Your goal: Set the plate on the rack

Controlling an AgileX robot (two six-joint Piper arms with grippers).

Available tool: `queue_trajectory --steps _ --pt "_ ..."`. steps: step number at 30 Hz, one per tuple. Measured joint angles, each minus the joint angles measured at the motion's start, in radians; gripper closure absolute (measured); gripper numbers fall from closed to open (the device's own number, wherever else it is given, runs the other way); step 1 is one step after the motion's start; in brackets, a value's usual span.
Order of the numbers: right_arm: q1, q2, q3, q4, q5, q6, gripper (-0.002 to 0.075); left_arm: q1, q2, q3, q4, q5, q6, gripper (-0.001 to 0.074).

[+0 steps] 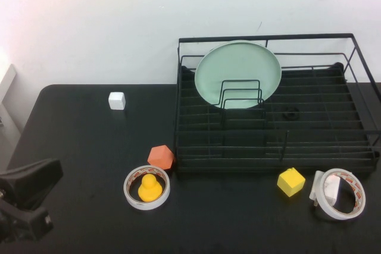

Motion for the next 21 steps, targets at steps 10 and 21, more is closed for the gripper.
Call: queue_trajectory --steps 10,21 --pt "0.0 -0.462 0.526 -0.002 -0.24 -0.035 0.0718 0.0 0.0 0.0 0.0 0.0 0.003 0.0736" --pt "0.0 -0.844 0.901 -0.108 -0.406 0.119 0.0721 0.0 0.0 0.0 0.0 0.008 0.003 0.0736"
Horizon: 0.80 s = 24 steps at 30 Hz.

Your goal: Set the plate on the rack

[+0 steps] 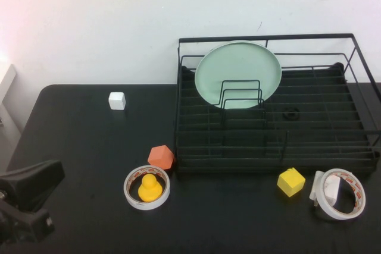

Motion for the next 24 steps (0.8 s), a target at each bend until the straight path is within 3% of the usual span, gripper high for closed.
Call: queue_trajectory --steps 9,18,20,24 --pt "0.0 -0.236 0.221 -0.011 -0.148 0.02 0.0723 0.0 0.0 0.0 0.0 0.002 0.0 0.0736" --pt "0.0 -0.283 0.451 -0.038 -0.488 0.057 0.0725 0.0 0.0 0.0 0.0 0.002 0.0 0.0736" --pt "0.0 -0.304 0.509 -0.159 -0.537 0.188 0.0725 0.0 0.0 0.0 0.0 0.002 0.0 0.0736" --pt "0.0 -0.353 0.624 -0.66 -0.565 0.821 0.0725 0.0 0.0 0.0 0.0 0.002 -0.004 0.0736"
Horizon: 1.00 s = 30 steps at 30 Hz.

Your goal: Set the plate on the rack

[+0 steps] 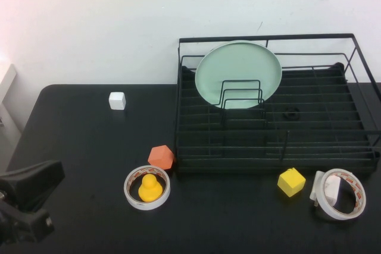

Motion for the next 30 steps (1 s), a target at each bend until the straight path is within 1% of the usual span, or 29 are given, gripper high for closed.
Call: queue_trajectory --steps 1,2,3,6,13,17,24,30 --pt "0.0 -0.013 0.029 -0.111 0.0 0.155 0.0725 0.0 0.0 0.0 0.0 0.0 0.0 0.0736" --pt "0.0 -0.029 0.056 -0.2 0.0 0.275 0.0725 0.0 0.0 0.0 0.0 0.0 0.0 0.0736" --pt "0.0 -0.044 0.08 -0.266 0.002 0.359 0.0725 0.0 0.0 0.0 0.0 0.0 0.0 0.0736" --pt "0.0 -0.079 0.113 -0.357 0.011 0.461 0.0725 0.0 0.0 0.0 0.0 0.004 0.0 0.0736" --pt "0.0 -0.097 0.113 -0.385 0.127 0.448 0.0725 0.0 0.0 0.0 0.0 0.029 0.0 0.0736" --pt "0.0 -0.097 0.111 -0.385 0.135 0.441 0.0725 0.0 0.0 0.0 0.0 0.032 0.0 0.0736" --pt "0.036 -0.097 0.111 -0.379 0.135 0.439 0.0726 0.0 0.0 0.0 0.0 0.034 0.0 0.0736" --pt "0.042 -0.097 0.109 -0.375 0.141 0.439 0.0726 0.0 0.0 0.0 0.0 0.034 0.0 0.0736"
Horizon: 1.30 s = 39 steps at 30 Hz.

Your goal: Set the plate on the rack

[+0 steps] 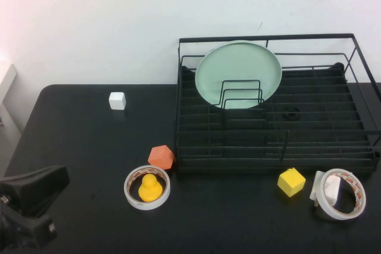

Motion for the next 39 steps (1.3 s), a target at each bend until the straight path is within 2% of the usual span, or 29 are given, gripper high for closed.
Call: queue_trajectory --steps 19,25,30,33,37,39 --pt "0.002 0.0 0.0 0.0 0.002 -0.002 0.0726 0.0 0.0 0.005 0.0 -0.007 0.004 0.0736" --pt "0.002 0.0 0.0 0.002 0.004 -0.002 0.0726 0.0 -0.023 0.091 0.0 -0.231 -0.035 0.0736" --pt "0.002 0.0 -0.002 0.002 0.006 -0.002 0.0726 0.0 -0.146 0.227 0.035 -0.354 -0.109 0.0736" --pt "0.002 0.0 -0.002 0.002 0.008 -0.002 0.0726 0.0 -0.258 0.3 0.193 -0.395 -0.281 0.0736" --pt "0.002 0.0 -0.002 0.002 0.008 -0.002 0.0726 0.0 -0.4 0.385 0.689 -0.416 -0.731 0.0736" --pt "0.002 0.0 -0.002 0.002 0.008 -0.002 0.0726 0.007 -0.461 0.421 0.873 -0.416 -0.928 0.0736"
